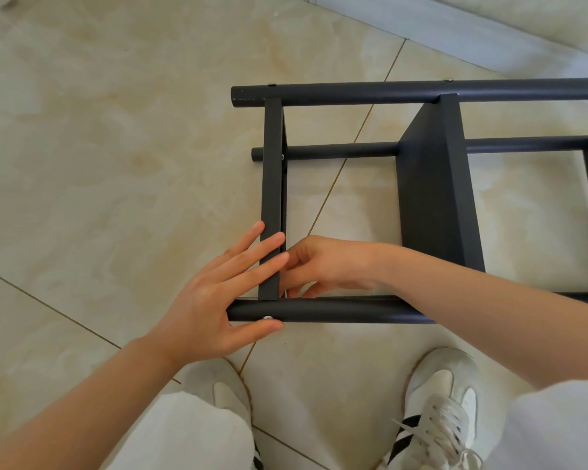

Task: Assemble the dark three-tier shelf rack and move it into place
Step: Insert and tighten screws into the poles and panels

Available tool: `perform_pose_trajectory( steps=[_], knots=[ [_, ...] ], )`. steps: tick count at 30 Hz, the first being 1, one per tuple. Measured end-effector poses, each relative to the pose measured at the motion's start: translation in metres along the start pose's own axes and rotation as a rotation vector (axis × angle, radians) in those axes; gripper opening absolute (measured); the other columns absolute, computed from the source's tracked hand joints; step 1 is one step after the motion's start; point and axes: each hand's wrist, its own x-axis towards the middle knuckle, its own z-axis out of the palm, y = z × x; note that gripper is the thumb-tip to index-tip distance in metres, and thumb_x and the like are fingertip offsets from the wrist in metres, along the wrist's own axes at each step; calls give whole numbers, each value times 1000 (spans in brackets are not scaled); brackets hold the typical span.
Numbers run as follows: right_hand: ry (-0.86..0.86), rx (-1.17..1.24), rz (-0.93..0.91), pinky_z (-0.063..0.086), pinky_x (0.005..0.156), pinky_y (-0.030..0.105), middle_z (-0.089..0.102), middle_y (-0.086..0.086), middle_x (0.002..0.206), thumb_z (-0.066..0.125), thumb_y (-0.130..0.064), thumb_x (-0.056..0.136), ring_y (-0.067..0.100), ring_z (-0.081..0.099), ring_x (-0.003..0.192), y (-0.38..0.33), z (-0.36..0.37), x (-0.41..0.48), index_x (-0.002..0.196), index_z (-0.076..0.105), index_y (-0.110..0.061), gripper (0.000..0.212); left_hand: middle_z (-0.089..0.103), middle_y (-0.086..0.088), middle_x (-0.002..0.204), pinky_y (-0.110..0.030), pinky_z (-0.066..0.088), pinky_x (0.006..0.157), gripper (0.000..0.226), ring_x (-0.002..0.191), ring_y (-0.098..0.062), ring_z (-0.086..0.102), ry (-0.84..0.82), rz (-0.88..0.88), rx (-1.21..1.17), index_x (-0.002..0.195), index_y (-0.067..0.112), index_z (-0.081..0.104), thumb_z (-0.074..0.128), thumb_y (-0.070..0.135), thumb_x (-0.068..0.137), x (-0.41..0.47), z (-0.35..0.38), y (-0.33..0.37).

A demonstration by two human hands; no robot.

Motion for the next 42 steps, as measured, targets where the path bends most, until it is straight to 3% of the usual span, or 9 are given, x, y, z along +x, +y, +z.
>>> perform_pose_trajectory(
  steps=[8, 14, 18, 22, 28, 31, 37, 42],
  knots=[
    [-45, 29, 34, 52, 94, 34, 72, 6, 101, 60, -20, 97, 14, 64, 92, 0, -3, 1, 113, 69, -2, 26, 39, -8, 159, -34, 25, 123, 70, 153, -31, 21, -1, -5, -7, 145, 6, 46, 68, 45, 91, 1, 0, 1],
    [-61, 24, 64, 49, 85, 30, 71, -1, 85, 60, -21, 97, 11, 61, 84, -3, -3, 0, 90, 73, -14, 17, 38, -7, 159, -33, 23, 124, 70, 154, -29, 21, 0, -5, 1, 145, 7, 46, 65, 49, 93, 0, 0, 1],
    [-55, 29, 71, 50, 87, 32, 72, -1, 86, 60, -22, 97, 11, 62, 86, -3, -3, 1, 95, 73, -11, 17, 39, -8, 159, -34, 24, 123, 69, 154, -29, 21, 4, -2, -1, 145, 6, 47, 66, 47, 92, 1, 0, 2],
    [-52, 26, 99, 49, 100, 42, 71, 2, 89, 62, -22, 96, 16, 61, 92, -2, -3, 4, 91, 74, -14, 15, 39, -8, 158, -33, 24, 123, 69, 154, -29, 21, 4, -3, -3, 144, 6, 47, 66, 46, 92, 1, -1, 2],
    [-48, 30, 82, 49, 92, 34, 70, 6, 97, 61, -18, 96, 15, 61, 93, -4, -5, 4, 111, 68, 3, 27, 39, -8, 158, -32, 23, 124, 68, 154, -29, 20, 1, -5, -4, 144, 7, 47, 67, 45, 91, 1, -1, 2],
    [-48, 28, 76, 49, 95, 36, 69, 9, 102, 61, -17, 96, 17, 61, 96, -4, -5, 3, 112, 68, 3, 26, 39, -8, 158, -31, 23, 124, 69, 154, -28, 20, -1, -6, -5, 144, 7, 47, 67, 45, 91, 1, -1, 2],
    [-26, 12, 97, 48, 101, 39, 71, 4, 93, 63, -20, 95, 15, 61, 94, -5, -5, 3, 106, 72, -3, 22, 39, -9, 158, -32, 23, 124, 69, 154, -29, 20, 4, -4, -4, 144, 6, 47, 68, 44, 90, 1, -1, 2],
    [-17, 28, 79, 50, 97, 36, 71, 5, 99, 64, -18, 94, 12, 63, 95, -3, -7, 5, 110, 70, -1, 25, 40, -10, 157, -33, 24, 123, 69, 154, -30, 21, 7, -1, -9, 143, 5, 48, 69, 43, 90, 2, -1, 3]
  ],
)
